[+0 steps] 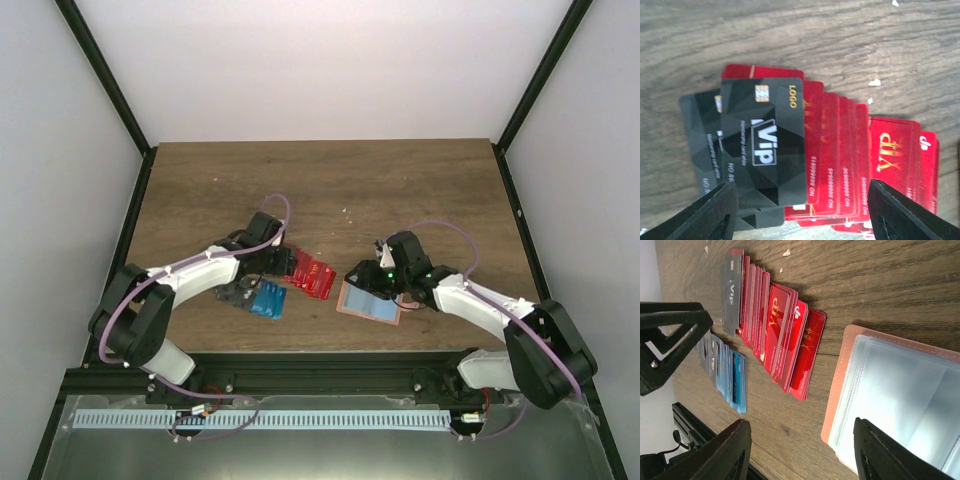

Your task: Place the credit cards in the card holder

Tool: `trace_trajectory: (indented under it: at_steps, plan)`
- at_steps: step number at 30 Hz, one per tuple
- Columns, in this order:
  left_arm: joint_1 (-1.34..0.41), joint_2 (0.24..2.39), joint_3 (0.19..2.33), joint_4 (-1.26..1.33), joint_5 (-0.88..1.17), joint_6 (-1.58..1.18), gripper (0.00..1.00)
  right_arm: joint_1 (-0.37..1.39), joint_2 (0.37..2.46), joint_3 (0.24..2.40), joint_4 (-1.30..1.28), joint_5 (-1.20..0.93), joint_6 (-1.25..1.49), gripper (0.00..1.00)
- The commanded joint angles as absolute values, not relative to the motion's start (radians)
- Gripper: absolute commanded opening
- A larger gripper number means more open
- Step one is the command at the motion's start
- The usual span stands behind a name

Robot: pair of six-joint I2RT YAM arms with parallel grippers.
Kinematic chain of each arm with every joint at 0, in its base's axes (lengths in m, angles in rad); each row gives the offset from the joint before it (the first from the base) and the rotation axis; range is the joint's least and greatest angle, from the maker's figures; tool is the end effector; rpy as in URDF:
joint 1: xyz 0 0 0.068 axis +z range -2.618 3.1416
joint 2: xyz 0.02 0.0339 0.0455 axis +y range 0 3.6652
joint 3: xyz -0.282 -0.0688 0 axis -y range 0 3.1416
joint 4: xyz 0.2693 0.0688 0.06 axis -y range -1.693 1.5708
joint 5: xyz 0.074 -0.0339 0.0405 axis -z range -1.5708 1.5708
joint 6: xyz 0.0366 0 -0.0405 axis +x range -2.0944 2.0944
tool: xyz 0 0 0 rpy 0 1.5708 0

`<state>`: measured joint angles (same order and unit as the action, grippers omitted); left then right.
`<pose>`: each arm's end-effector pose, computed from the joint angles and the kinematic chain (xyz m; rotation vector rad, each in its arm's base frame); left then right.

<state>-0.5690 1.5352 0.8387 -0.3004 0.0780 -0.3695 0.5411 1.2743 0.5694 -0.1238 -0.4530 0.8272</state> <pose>0.2638 -0.1721 0.1758 0.2920 2.6133 -0.4424 0.2093 0.1445 0.1756 0.1411 2.6282 1.1128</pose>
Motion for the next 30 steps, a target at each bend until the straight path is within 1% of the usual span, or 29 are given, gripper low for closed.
trace_trajectory:
  at_steps: [1,12,19,23,26,30]
  plan:
    - [-0.566,1.567,0.885,-0.35,-0.041,-0.329,0.74,0.552,1.248,0.574,-0.109,-0.462,0.802,0.58]
    - [-0.57,1.68,0.908,-0.322,-0.052,-0.34,0.75,0.551,1.194,0.523,-0.145,-0.441,0.777,0.58]
    - [-0.591,1.717,0.899,-0.322,-0.061,-0.352,0.73,0.551,1.179,0.503,-0.141,-0.438,0.786,0.58]
    - [-0.608,1.741,0.892,-0.316,-0.069,-0.364,0.68,0.55,1.176,0.497,-0.14,-0.439,0.79,0.58]
    - [-0.624,1.753,0.888,-0.316,-0.084,-0.379,0.6,0.551,1.171,0.494,-0.145,-0.434,0.793,0.58]
    - [-0.644,1.762,0.888,-0.313,-0.087,-0.39,0.55,0.55,1.164,0.494,-0.151,-0.43,0.795,0.58]
